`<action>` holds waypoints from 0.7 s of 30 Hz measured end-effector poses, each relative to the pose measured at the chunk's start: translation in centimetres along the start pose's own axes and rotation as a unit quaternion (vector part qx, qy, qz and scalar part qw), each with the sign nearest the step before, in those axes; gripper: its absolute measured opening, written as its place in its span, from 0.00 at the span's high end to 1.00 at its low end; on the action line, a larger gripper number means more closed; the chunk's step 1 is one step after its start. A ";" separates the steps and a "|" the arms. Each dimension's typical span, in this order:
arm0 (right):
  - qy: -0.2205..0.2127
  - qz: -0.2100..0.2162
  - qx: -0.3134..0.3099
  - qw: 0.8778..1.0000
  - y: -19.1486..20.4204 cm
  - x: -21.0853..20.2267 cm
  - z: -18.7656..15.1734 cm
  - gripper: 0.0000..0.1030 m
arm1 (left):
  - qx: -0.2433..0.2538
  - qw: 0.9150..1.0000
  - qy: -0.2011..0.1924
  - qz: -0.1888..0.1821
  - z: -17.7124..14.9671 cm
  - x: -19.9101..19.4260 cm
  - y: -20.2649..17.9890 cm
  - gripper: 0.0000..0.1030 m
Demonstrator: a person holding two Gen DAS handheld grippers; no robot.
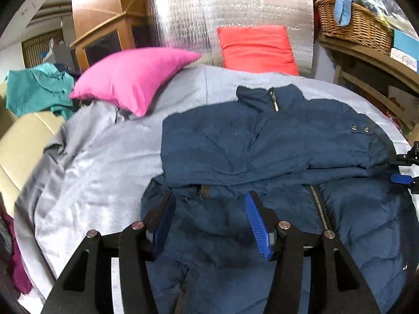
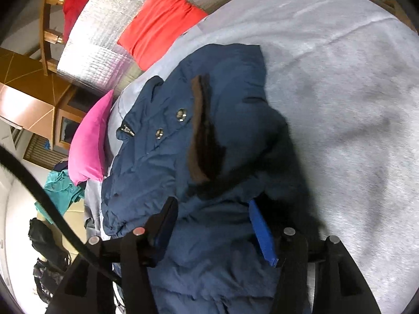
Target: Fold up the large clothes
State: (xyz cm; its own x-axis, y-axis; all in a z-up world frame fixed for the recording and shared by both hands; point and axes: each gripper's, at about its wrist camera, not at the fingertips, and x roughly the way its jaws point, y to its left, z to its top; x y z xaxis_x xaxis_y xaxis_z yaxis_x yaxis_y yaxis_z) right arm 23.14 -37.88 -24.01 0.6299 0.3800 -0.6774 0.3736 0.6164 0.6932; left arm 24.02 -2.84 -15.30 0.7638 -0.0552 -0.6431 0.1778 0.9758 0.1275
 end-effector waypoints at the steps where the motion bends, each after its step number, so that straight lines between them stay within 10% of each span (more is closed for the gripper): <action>1: 0.000 -0.001 0.000 1.000 -0.3 -0.3 0.0 0.41 | 0.001 1.000 -0.004 0.001 0.0 -0.4 0.1 0.45; 21: -0.048 0.041 -0.082 0.995 -2.9 -9.3 -6.7 0.41 | -0.039 0.999 0.034 0.007 -4.7 -5.0 5.3 0.36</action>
State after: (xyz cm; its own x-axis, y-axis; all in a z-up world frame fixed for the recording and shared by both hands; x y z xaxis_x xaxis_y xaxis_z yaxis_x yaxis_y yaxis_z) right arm 11.69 -38.58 -21.38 0.7189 0.3701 -0.5883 0.2078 0.6933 0.6900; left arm 18.17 3.59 -14.98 0.7216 -0.0294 -0.6917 0.1168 0.9899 0.0798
